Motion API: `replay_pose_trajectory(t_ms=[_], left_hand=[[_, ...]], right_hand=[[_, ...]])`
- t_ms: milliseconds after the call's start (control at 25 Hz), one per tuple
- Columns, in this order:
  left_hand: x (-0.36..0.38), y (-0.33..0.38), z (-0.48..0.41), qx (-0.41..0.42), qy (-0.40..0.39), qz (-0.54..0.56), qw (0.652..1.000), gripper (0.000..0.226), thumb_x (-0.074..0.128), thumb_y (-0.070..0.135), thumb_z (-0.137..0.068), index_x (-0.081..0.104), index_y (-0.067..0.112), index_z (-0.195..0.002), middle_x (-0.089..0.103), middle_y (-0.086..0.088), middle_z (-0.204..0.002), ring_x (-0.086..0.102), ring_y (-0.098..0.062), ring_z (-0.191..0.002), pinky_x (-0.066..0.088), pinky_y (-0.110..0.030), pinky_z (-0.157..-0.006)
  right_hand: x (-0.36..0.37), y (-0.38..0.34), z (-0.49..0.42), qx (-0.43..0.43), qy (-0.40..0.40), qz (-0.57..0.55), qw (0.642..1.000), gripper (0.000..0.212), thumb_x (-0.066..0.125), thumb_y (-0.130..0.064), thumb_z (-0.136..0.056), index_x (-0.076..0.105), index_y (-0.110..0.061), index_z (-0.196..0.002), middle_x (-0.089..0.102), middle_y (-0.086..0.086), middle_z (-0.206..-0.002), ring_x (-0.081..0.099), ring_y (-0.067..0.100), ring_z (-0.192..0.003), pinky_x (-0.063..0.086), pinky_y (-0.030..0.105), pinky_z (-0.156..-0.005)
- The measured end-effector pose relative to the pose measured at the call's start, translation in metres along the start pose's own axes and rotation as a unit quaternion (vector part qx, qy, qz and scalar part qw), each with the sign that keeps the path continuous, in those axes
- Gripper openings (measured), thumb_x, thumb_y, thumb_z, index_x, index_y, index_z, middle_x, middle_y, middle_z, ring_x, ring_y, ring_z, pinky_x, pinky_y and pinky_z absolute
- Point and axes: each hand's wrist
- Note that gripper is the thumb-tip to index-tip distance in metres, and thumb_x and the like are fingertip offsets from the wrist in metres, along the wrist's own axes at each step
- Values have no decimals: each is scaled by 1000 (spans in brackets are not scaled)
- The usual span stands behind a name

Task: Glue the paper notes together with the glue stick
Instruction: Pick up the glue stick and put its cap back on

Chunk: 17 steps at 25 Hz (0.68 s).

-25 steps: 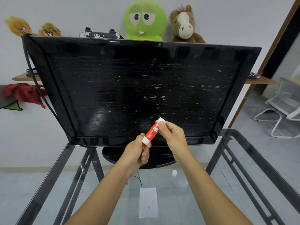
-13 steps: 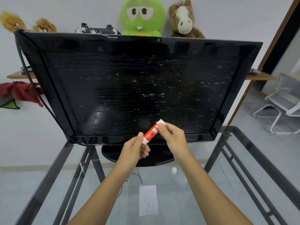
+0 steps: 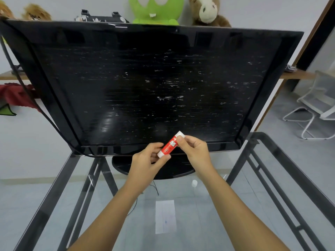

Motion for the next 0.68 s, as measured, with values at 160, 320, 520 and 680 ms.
replay_pose_trajectory(t_ms=[160, 320, 520, 680], left_hand=[[11, -15, 1, 44, 28, -59, 997, 36, 69, 29, -80, 63, 16, -114, 66, 10, -99, 60, 8, -84, 42, 2, -73], [18, -27, 0, 29, 32, -56, 998, 35, 69, 28, -80, 64, 14, -112, 67, 9, -99, 62, 5, -84, 43, 1, -73], [25, -40, -5, 12, 25, -46, 999, 31, 70, 25, -80, 66, 15, -110, 64, 15, -93, 60, 13, -85, 44, 0, -71], [29, -51, -8, -10, 12, -48, 999, 31, 70, 28, -80, 66, 17, -108, 65, 15, -93, 61, 13, -86, 44, 0, -72]], right_hand=[[-9, 19, -3, 19, -42, 30, 999, 38, 59, -58, -74, 67, -36, -103, 71, -19, -97, 63, -2, -97, 47, 8, -78], [-39, 79, -4, 87, -2, 152, 985, 48, 63, -30, -86, 52, -17, -130, 60, -2, -126, 57, 7, -111, 44, 14, -90], [-72, 164, 18, 158, -45, 424, 890, 52, 59, -9, -89, 41, -9, -138, 44, 11, -143, 42, 25, -130, 30, 28, -108], [-69, 197, 26, 194, -97, 471, 855, 53, 55, -18, -93, 36, -17, -142, 31, 5, -152, 37, 21, -134, 29, 28, -107]])
Point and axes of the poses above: each hand's wrist, its own z-axis away from the middle knuckle, its own x-axis out of the palm, y = z × x
